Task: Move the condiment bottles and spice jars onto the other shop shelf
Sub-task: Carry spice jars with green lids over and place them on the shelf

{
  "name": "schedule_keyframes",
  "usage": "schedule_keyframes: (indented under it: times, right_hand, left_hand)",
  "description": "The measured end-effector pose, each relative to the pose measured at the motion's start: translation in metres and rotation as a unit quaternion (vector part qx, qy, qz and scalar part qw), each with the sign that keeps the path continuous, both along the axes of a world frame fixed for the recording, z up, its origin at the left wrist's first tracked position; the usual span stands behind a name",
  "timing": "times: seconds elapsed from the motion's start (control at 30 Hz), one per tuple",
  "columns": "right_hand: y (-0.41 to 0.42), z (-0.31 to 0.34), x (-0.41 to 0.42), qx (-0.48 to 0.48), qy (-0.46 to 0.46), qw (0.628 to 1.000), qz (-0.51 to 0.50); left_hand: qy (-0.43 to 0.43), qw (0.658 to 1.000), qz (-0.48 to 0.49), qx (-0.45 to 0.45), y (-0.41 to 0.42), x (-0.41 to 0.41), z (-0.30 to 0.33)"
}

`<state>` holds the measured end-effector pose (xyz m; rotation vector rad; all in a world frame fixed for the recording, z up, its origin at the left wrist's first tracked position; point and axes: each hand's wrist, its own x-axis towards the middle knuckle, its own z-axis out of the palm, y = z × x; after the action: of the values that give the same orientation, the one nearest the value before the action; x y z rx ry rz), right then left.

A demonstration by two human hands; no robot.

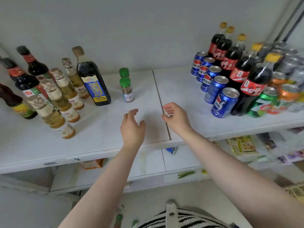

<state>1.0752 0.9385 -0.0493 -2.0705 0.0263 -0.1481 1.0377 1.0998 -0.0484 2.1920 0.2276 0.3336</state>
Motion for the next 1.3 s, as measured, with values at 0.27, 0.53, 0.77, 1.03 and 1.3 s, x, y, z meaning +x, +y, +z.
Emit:
schedule_keyframes:
  times: [0.27,0.53,0.77,1.03,1.3]
  right_hand:
    - [-0.047,-0.026,-0.178,-0.138,0.059,0.983,-0.107]
    - [-0.127,-0.050,-0.360,-0.245,0.202,0.913,-0.255]
    - [-0.198,-0.060,-0.537,-0.209,0.260,0.849,-0.411]
    - [-0.270,-0.066,-0.770,-0.160,0.307,0.757,-0.553]
    - [-0.326,-0.051,-0.945,-0.117,0.304,0.672,-0.665]
  left_hand:
    - [-0.004,0.958,-0.278,0.064,-0.059,-0.114,-0.022]
    - [0.035,0.836,-0.494,0.238,-0.154,-0.218,-0.056]
    - [0.014,0.707,-0.648,0.283,-0.262,-0.346,-0.066]
    - [-0.010,0.599,-0.759,0.257,-0.394,-0.554,-0.079]
    - [-0.054,0.511,-0.827,0.229,-0.498,-0.719,-0.065]
